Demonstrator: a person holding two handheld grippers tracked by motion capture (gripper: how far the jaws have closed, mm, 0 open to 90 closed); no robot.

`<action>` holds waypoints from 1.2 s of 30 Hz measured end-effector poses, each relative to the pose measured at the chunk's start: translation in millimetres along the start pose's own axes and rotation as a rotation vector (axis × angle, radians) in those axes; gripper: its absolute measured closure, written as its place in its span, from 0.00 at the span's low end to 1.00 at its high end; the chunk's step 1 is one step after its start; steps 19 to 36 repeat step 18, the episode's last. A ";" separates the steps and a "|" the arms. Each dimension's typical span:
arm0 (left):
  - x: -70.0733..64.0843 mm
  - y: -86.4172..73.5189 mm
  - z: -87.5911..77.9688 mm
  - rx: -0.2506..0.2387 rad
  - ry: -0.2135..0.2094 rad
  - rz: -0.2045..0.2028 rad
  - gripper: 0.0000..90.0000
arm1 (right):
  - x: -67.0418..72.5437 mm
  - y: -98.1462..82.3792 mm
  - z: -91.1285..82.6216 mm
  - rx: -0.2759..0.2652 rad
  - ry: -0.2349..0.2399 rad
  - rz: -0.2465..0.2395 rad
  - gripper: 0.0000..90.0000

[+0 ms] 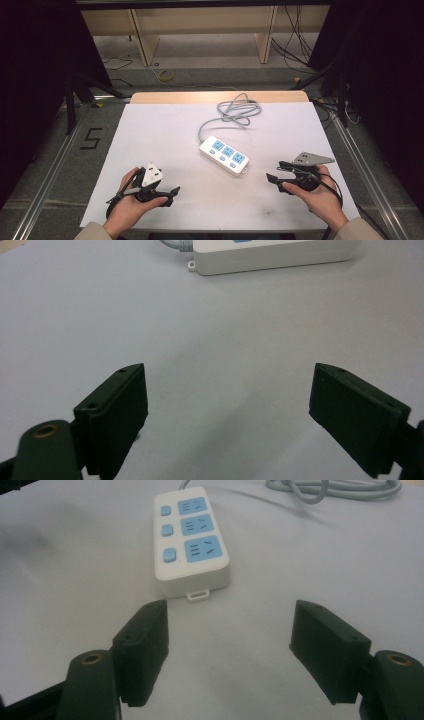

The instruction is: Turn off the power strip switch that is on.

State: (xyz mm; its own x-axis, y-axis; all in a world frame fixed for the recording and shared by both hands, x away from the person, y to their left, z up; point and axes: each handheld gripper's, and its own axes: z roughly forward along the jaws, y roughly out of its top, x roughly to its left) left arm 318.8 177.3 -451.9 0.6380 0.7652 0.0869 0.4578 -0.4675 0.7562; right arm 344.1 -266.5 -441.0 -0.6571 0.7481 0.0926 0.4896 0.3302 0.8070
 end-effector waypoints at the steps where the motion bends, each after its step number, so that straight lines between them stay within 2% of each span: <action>1: 0.1 -0.2 -0.1 0.000 0.000 -0.001 0.17 | 0.6 -0.8 -0.7 0.000 0.001 0.002 0.35; 12: -0.4 -0.5 -0.2 0.003 0.000 -0.004 0.17 | 2.0 -8.9 -7.1 -0.014 0.003 0.002 0.35; 36: -0.7 0.2 0.2 0.004 -0.002 -0.001 0.17 | 0.3 -9.3 -7.6 -0.018 -0.003 0.008 0.35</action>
